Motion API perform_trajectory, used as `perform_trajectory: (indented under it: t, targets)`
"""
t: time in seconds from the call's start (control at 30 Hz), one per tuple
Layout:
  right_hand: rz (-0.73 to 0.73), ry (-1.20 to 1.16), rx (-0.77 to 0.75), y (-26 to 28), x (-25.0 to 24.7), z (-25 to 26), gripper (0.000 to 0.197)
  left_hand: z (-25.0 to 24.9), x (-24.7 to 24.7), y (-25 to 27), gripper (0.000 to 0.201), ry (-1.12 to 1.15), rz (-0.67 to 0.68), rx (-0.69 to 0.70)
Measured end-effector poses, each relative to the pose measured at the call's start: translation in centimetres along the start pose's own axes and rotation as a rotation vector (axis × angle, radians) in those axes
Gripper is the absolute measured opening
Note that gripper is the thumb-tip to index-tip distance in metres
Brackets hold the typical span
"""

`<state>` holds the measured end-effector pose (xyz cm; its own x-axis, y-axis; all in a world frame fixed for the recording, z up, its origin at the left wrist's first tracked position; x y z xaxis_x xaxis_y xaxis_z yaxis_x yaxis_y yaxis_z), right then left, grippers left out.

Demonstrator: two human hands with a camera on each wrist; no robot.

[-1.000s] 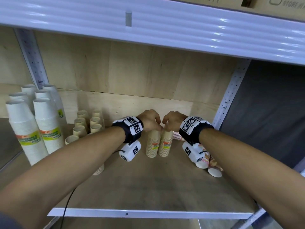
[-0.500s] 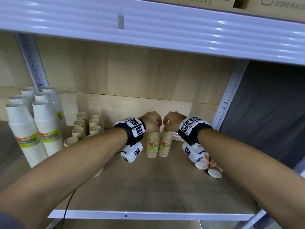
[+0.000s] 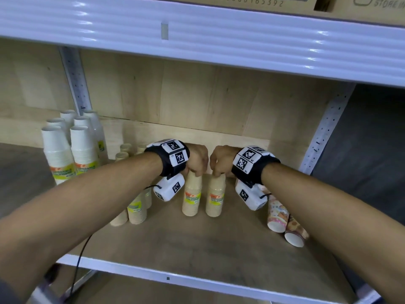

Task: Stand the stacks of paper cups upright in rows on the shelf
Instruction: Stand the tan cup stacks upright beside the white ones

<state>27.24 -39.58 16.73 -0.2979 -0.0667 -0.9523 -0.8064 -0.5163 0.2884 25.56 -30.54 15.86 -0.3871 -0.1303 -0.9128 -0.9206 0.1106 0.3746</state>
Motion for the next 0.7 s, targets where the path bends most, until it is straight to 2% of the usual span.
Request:
perform_trajectory:
  t: [0.2, 0.37, 0.53, 0.7]
  targets:
    - [0.131, -0.099, -0.124, -0.6, 0.4, 4.4, 0.024, 3.3, 0.3, 3.1, 0.034, 0.033, 0.077, -0.134]
    - [0.216, -0.127, -0.234, -0.6, 1.3, 8.6, 0.028, 6.0, 0.3, 6.8, 0.014, 0.001, 0.104, -0.217]
    - [0.241, -0.174, -0.352, -0.3, 2.1, 12.4, 0.021, 9.2, 1.5, 9.9, 0.032, -0.013, 0.141, -0.276]
    - [0.218, -0.194, -0.454, 0.1, 2.6, 15.9, 0.023, 12.5, 2.1, 12.8, 0.029, -0.047, 0.104, -0.362]
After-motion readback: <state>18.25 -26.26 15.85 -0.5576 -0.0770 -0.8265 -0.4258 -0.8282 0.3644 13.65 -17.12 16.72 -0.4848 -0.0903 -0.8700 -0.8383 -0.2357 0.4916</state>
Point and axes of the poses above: each hand's wrist, its own y-axis away from the middle knuckle, its own x-axis out of the palm, z = x × y, the point moved 6 cm from there along -y, towards the middle knuckle, and after that the axes turned 3 degrees about z, right-handed, at the moved point
